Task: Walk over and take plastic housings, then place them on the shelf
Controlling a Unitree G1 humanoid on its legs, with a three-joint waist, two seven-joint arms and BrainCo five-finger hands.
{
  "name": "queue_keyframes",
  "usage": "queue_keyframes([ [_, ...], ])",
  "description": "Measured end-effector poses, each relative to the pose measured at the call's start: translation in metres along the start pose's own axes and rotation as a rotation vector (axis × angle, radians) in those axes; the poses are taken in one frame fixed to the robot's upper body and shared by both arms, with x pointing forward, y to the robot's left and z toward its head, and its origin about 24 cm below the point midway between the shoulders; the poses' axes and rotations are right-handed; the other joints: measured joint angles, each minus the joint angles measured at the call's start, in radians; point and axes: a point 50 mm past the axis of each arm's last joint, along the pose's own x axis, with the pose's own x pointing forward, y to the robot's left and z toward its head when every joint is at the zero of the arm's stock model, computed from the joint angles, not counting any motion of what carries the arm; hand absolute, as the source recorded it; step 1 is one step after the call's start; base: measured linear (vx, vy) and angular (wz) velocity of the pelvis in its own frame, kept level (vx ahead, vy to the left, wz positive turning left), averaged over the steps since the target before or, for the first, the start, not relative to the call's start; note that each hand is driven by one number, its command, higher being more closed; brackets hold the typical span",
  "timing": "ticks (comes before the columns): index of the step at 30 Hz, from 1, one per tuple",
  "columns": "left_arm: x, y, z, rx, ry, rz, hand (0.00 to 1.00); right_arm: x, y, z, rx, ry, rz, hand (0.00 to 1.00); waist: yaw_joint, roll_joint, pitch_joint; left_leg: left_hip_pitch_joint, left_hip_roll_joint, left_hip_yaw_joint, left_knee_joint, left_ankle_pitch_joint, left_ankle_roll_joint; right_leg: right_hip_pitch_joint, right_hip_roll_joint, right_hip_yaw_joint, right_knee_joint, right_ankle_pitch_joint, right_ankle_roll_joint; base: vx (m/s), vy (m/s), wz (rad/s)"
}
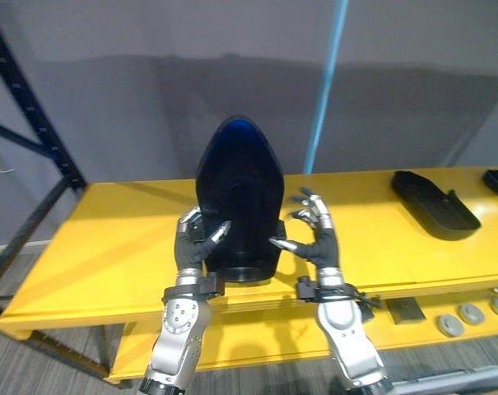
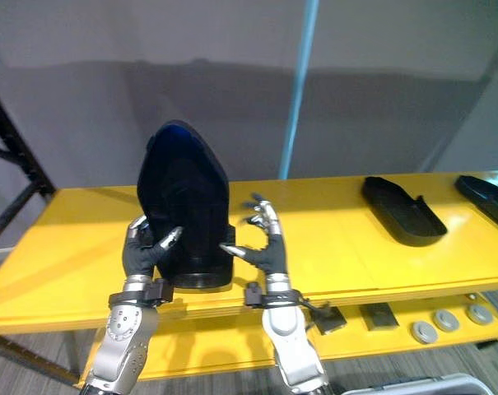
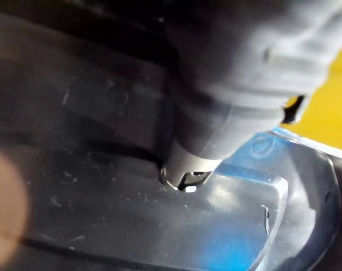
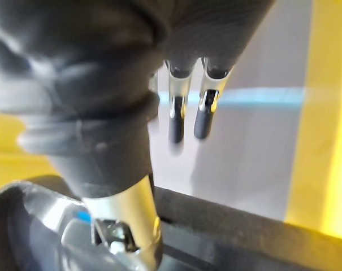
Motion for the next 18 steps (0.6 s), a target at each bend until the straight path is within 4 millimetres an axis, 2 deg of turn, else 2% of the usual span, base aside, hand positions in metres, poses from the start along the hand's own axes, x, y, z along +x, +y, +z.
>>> queue_keyframes([
  [2, 0.007, 0.004, -0.007, -0.003, 0.041, 0.021, 1.00, 0.001, -0.036, 0.006, 0.011, -0.022, -0.145, 0.00, -0.021, 0.004, 0.000, 0.029, 0.026, 0.026, -0.017, -0.003, -0.016, 0.014, 0.027, 0.010, -0.011, 0.001, -0.002, 0.12, -0.079, -0.29],
  [3, 0.008, 0.006, -0.009, -0.006, 0.053, 0.028, 1.00, 0.001, -0.046, 0.009, 0.008, -0.032, -0.184, 0.00, -0.023, 0.005, 0.000, 0.037, 0.030, 0.032, -0.023, -0.004, -0.018, 0.015, 0.032, 0.011, -0.011, 0.001, -0.002, 0.09, -0.048, -0.23],
  [5, 0.009, 0.016, -0.014, -0.012, 0.085, 0.092, 1.00, 0.000, -0.074, 0.022, -0.005, -0.089, -0.315, 0.00, -0.048, 0.009, 0.000, 0.053, 0.032, 0.047, -0.038, -0.003, -0.021, 0.015, 0.036, 0.021, -0.017, 0.001, -0.002, 0.07, -0.005, -0.20],
  [9, 0.020, 0.027, -0.017, -0.024, 0.111, 0.198, 1.00, -0.008, -0.086, 0.033, 0.017, -0.138, -0.387, 0.00, -0.067, 0.015, 0.000, 0.069, 0.026, 0.069, -0.052, -0.004, -0.021, 0.014, 0.035, 0.039, -0.021, 0.002, -0.002, 0.02, 0.026, -0.16],
  [12, 0.033, 0.034, -0.008, -0.058, 0.080, 0.271, 1.00, -0.017, -0.097, 0.037, 0.013, -0.141, -0.436, 0.00, -0.083, 0.019, 0.002, 0.069, 0.024, 0.081, -0.053, -0.004, -0.022, 0.009, 0.035, 0.057, -0.022, 0.004, -0.005, -0.03, 0.016, -0.11],
  [15, 0.050, 0.045, -0.002, -0.093, 0.069, 0.345, 1.00, -0.032, -0.110, 0.035, -0.027, -0.105, -0.490, 0.00, -0.113, 0.037, 0.008, 0.059, 0.020, 0.101, -0.057, -0.005, -0.022, -0.005, 0.036, 0.072, -0.036, 0.017, -0.007, -0.04, 0.016, -0.18],
  [17, 0.058, 0.048, -0.002, -0.107, 0.082, 0.368, 1.00, -0.040, -0.114, 0.031, -0.047, -0.069, -0.502, 0.00, -0.120, 0.050, 0.007, 0.048, 0.018, 0.118, -0.058, -0.005, -0.022, -0.023, 0.037, 0.089, -0.042, 0.025, -0.008, -0.01, 0.010, -0.21],
  [18, 0.068, 0.048, -0.003, -0.113, 0.100, 0.384, 1.00, -0.047, -0.115, 0.027, -0.059, -0.034, -0.504, 0.00, -0.138, 0.062, 0.011, 0.032, 0.016, 0.125, -0.057, -0.004, -0.021, -0.040, 0.037, 0.097, -0.047, 0.033, -0.007, 0.00, 0.009, -0.20],
])
